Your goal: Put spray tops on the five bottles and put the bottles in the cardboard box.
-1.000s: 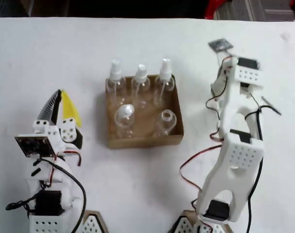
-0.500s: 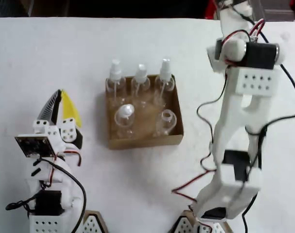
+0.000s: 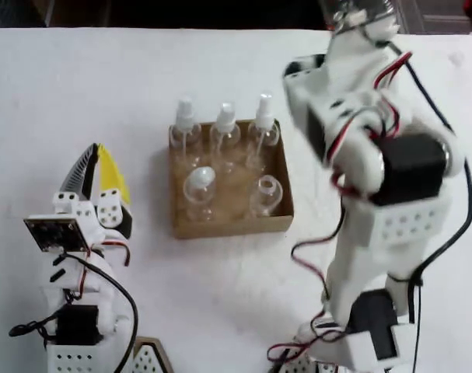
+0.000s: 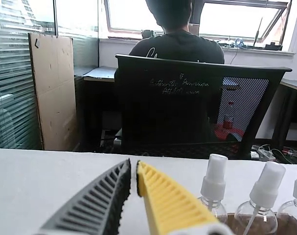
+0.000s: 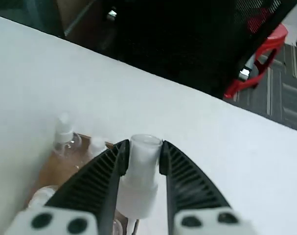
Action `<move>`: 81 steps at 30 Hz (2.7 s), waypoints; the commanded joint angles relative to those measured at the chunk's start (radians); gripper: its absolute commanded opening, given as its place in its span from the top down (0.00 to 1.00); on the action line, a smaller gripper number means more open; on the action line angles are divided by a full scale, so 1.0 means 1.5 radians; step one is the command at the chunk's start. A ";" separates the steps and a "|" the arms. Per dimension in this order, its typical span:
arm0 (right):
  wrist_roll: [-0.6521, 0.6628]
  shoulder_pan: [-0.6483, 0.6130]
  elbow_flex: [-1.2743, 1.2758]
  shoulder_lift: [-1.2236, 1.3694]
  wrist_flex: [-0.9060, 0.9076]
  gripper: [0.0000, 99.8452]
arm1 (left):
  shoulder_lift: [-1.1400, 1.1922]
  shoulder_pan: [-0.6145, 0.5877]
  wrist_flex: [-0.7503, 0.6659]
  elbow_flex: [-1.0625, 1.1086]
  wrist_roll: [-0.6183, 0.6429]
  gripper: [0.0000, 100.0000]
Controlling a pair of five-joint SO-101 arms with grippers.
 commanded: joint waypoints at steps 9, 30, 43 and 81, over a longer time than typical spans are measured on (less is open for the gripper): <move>-0.087 -0.071 -0.025 -0.053 -0.003 0.98 | 0.001 0.010 -0.016 -0.003 -0.007 0.97; -0.163 -0.110 0.173 -0.254 0.010 0.98 | 0.001 0.007 -0.017 -0.004 -0.007 0.97; -0.157 -0.111 0.719 -0.477 -0.526 0.98 | 0.001 0.007 -0.017 -0.004 -0.007 0.97; -0.157 0.033 0.934 -0.382 -0.779 0.99 | 0.001 0.009 -0.017 -0.004 -0.008 0.97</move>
